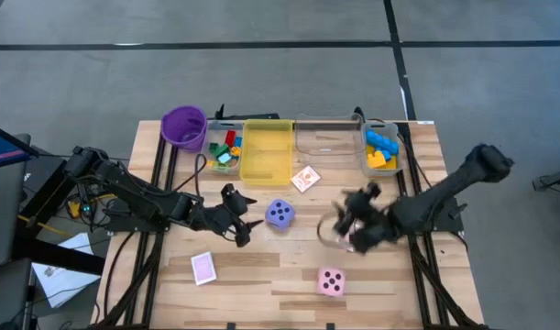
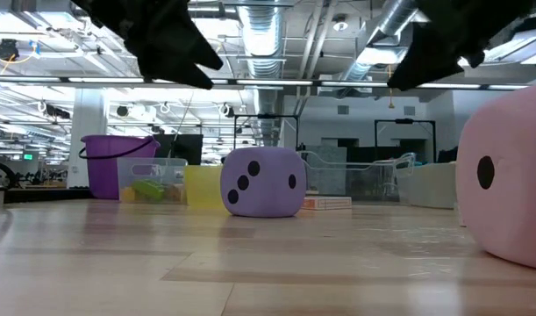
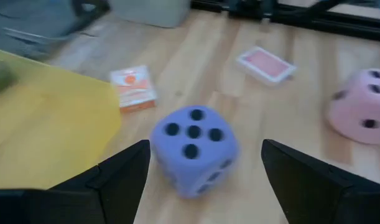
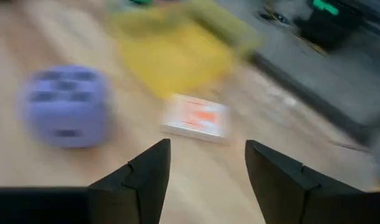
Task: Pick & Place Toys
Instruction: Put the large purple dice into the yellow bin
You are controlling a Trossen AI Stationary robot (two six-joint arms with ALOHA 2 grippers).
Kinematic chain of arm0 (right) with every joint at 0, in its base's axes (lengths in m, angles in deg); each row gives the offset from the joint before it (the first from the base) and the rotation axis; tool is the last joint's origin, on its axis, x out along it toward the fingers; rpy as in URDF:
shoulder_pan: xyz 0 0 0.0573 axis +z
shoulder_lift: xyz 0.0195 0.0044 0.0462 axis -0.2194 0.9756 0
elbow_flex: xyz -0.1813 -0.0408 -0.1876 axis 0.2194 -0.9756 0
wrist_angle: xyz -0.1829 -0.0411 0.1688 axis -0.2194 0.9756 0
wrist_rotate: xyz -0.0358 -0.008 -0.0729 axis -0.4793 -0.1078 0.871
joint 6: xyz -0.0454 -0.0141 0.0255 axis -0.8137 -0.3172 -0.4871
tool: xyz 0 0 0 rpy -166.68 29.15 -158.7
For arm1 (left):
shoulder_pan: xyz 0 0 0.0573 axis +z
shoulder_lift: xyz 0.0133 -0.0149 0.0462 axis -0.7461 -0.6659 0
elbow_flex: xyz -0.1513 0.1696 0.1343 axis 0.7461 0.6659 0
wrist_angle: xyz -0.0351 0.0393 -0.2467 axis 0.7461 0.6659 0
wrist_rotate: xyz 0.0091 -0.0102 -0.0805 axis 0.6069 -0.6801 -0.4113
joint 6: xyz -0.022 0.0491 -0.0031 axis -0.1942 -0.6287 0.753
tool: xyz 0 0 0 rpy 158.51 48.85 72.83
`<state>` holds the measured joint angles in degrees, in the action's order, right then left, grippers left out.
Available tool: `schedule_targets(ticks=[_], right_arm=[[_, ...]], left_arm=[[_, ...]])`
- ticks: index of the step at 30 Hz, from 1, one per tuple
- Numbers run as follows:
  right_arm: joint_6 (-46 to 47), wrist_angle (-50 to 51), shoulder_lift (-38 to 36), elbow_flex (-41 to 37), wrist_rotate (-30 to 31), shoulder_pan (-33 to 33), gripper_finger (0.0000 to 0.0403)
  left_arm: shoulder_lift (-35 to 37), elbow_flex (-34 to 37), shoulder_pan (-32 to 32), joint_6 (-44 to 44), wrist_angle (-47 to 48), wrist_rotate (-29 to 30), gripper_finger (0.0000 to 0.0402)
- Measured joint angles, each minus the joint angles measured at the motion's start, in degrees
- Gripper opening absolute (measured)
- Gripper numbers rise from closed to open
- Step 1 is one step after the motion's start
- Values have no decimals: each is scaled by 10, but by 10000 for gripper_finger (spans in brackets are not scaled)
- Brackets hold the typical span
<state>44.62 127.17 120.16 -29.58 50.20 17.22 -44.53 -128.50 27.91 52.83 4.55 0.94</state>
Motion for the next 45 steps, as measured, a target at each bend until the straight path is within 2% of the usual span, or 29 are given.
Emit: schedule_targets(ticks=[6,9,13,17,22,25,32,39,45], right_arm=[[-1,-239,133,0,37,94,184],[-2,-341,194,0,37,114,179],[-13,-461,262,0,36,124,176],[-99,-593,312,0,37,121,177],[-206,-708,331,1,37,112,176],[-242,-736,332,0,37,111,176],[-239,-742,332,1,37,112,177],[-237,-742,332,1,36,111,177],[-237,-742,332,1,22,107,175]], left_arm=[[0,0,-8,0,-30,-107,301],[0,0,-26,0,-30,-122,301],[0,0,-54,-1,-29,-122,301],[0,0,-78,-1,-29,-116,301],[0,0,-89,-1,-30,-35,301],[0,0,-89,0,-31,-2,301],[0,0,-85,2,-33,51,301],[0,0,-66,2,-36,54,301],[0,0,-26,2,-44,55,301]])
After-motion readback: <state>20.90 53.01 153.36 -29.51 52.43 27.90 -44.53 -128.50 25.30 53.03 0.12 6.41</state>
